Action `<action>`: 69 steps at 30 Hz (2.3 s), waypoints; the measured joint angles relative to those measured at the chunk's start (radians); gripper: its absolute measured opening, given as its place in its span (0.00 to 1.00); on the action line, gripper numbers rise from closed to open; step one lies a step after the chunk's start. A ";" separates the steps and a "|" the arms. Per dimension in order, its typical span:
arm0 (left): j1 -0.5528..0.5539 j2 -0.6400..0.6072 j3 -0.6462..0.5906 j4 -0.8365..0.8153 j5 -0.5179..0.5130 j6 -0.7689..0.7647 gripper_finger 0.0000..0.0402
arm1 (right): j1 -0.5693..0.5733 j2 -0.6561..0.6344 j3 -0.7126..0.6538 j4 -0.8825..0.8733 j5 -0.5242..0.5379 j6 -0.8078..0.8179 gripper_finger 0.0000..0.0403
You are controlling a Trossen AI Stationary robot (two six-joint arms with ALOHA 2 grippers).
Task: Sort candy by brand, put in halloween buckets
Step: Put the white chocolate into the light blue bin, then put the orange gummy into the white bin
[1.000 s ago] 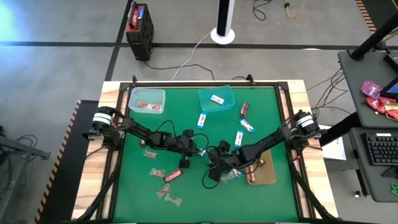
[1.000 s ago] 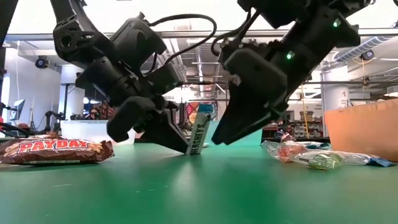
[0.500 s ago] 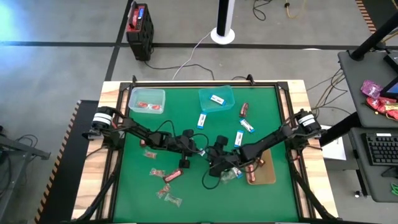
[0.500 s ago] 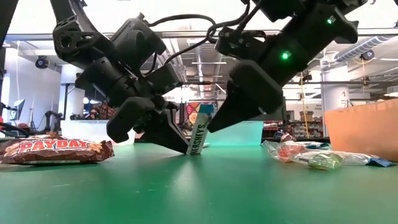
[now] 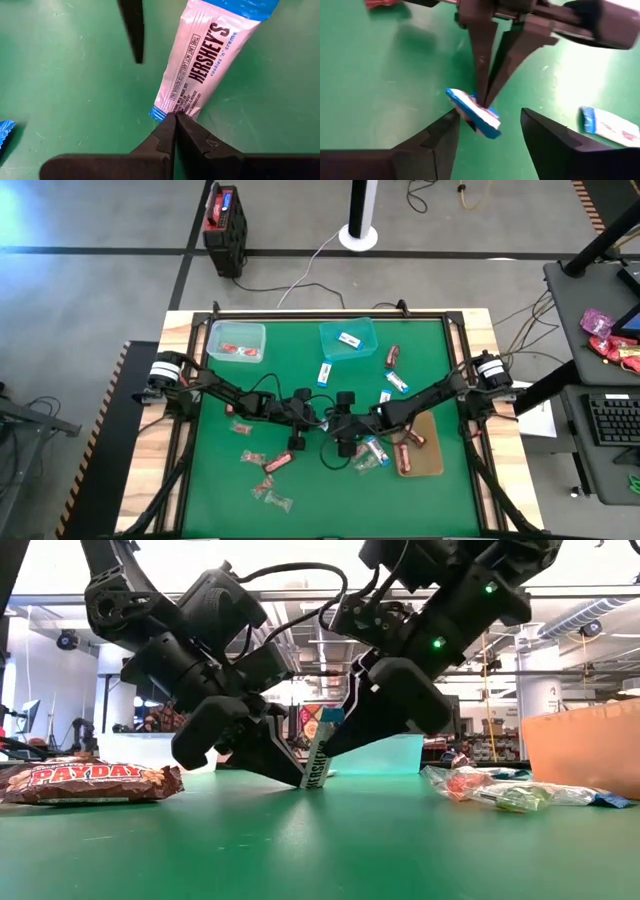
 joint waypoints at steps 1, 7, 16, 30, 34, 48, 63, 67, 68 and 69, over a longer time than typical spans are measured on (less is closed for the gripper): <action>0.000 0.000 0.000 0.000 0.000 0.000 0.00 | -0.003 0.000 0.000 0.001 -0.024 0.000 0.47; 0.000 0.000 0.000 0.002 0.000 0.000 0.00 | -0.006 0.000 0.000 0.008 -0.081 -0.023 0.31; 0.000 -0.007 -0.001 0.004 0.001 -0.007 0.00 | -0.006 -0.003 0.000 0.026 -0.128 -0.042 0.06; 0.000 -0.369 -0.003 -0.312 -0.189 0.008 0.00 | -0.053 -0.175 0.102 -0.406 -0.021 0.129 0.07; -0.016 -0.513 -0.003 -0.442 -0.189 -0.012 0.00 | -0.129 -0.222 0.190 -0.573 0.087 0.153 0.07; -0.052 -0.795 -0.002 -0.910 -0.172 -0.315 0.00 | -0.574 -0.163 0.338 -0.659 -0.123 0.029 0.08; -0.086 -0.791 -0.002 -1.100 0.142 -0.420 0.01 | -0.607 -0.151 0.345 -0.676 -0.198 0.066 0.47; -0.125 -0.790 -0.002 -1.191 0.181 -0.491 0.08 | -0.564 -0.201 0.345 -0.704 -0.258 0.110 0.50; -0.136 -0.790 -0.003 -1.204 0.179 -0.501 0.11 | -0.548 -0.213 0.345 -0.712 -0.258 0.115 0.50; -0.149 -0.787 -0.003 -1.207 0.178 -0.505 0.14 | -0.532 -0.225 0.345 -0.720 -0.258 0.123 0.50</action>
